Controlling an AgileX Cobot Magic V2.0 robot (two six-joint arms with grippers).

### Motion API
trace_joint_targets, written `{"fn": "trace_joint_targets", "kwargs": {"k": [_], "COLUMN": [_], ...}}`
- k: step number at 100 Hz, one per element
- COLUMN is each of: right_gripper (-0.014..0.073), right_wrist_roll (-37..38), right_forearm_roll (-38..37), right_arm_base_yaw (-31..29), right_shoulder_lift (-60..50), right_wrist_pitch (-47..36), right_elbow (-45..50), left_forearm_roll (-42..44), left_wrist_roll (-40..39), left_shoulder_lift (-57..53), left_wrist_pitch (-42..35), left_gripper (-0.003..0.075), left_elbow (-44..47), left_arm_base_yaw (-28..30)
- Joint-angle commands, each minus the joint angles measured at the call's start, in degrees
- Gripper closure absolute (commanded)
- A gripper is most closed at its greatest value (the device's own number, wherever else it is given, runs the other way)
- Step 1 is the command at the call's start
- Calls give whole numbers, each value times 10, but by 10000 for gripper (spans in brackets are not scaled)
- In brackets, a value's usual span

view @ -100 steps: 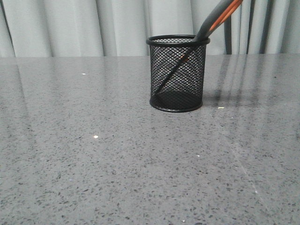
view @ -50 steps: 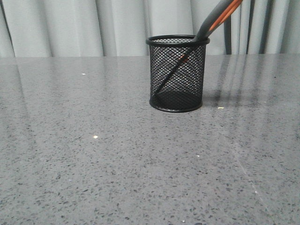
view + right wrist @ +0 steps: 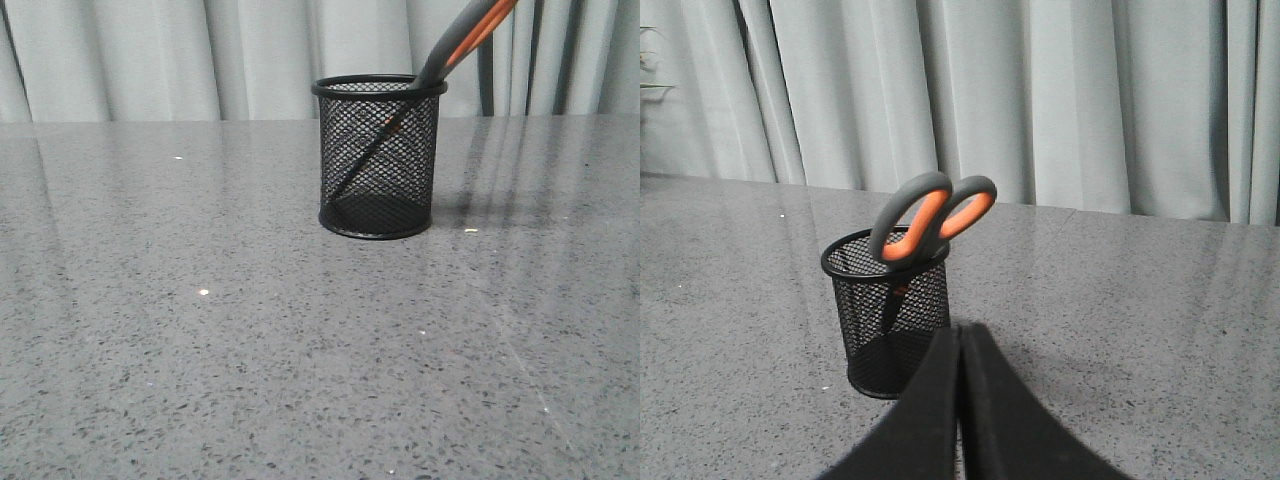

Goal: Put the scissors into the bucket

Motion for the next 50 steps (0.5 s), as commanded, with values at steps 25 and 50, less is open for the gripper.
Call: {"fn": "trace_joint_targets", "kwargs": {"k": [25, 50], "right_gripper": [658, 658], "right_wrist_roll": [0, 34], "right_forearm_roll": [-26, -56], "right_arm_base_yaw": [-19, -119], "right_shoulder_lift": [5, -27], "right_wrist_pitch": [-60, -93], "right_elbow": [6, 93], "left_forearm_roll": [-6, -6], "left_wrist_roll": [-5, -5], "left_shoulder_lift": [-16, -16], "left_wrist_pitch": [-45, -45], "left_gripper": [740, 740], "left_elbow": [23, 23], "left_arm_base_yaw": [3, 3]}}
